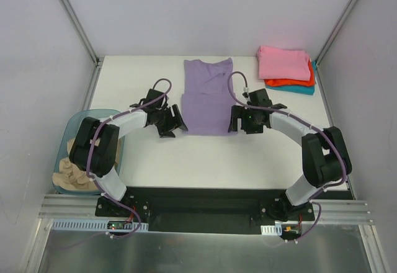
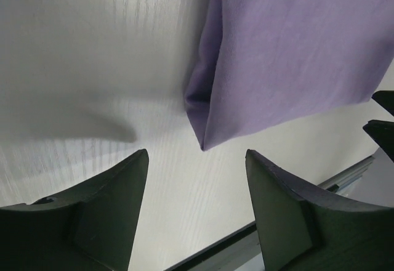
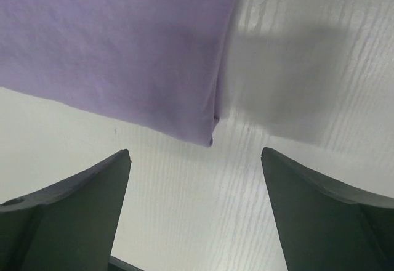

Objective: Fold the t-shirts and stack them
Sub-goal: Fold the folded rectangular tshirt in 1/3 of the way, then grab one side of the 2/3 rectangular tshirt with both arms

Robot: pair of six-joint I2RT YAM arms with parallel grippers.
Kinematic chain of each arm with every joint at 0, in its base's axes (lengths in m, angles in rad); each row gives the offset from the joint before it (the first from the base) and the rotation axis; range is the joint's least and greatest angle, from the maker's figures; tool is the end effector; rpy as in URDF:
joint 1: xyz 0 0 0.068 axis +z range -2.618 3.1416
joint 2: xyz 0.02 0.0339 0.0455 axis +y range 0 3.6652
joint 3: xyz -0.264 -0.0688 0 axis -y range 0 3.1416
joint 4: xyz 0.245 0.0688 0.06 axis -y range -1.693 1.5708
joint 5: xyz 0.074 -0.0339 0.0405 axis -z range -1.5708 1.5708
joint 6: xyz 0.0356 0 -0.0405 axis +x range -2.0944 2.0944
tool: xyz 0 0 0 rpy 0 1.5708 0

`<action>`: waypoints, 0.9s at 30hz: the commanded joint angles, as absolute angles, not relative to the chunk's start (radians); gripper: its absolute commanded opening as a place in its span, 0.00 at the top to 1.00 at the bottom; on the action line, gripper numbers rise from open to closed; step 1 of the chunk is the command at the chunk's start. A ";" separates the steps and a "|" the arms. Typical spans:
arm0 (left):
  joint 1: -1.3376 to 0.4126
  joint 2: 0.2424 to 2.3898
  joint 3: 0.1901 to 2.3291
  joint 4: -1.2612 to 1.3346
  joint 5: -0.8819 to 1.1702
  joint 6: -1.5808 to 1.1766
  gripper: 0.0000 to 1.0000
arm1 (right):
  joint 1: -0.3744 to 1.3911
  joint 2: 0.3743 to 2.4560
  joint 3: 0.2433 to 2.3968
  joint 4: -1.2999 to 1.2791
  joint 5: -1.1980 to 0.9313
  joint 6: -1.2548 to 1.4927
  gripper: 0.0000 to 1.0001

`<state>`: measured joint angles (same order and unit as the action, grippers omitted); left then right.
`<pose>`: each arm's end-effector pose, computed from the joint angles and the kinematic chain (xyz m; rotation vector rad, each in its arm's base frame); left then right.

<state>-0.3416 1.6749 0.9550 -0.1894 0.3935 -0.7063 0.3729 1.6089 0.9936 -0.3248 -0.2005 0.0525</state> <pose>0.3128 -0.1257 0.1753 -0.2984 2.6055 -0.9010 0.3038 0.1265 0.1970 -0.4864 2.4885 0.4237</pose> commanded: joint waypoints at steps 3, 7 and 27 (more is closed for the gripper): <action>-0.350 1.767 1.014 -0.110 0.422 -0.736 0.54 | 0.328 1.703 1.015 -0.229 -0.325 0.144 0.21; -0.350 1.819 1.037 -0.109 0.433 -0.718 0.60 | 0.314 1.744 1.022 -0.227 -0.380 0.137 0.44; -0.434 1.534 0.752 -0.120 0.486 -0.749 1.00 | 0.325 1.444 0.763 -0.380 -0.598 0.081 0.99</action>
<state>-0.3733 1.7397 0.8986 -0.0834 0.4763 -0.7258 0.3153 1.6428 0.8570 -0.2321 -0.4503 0.1135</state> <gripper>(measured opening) 0.011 0.023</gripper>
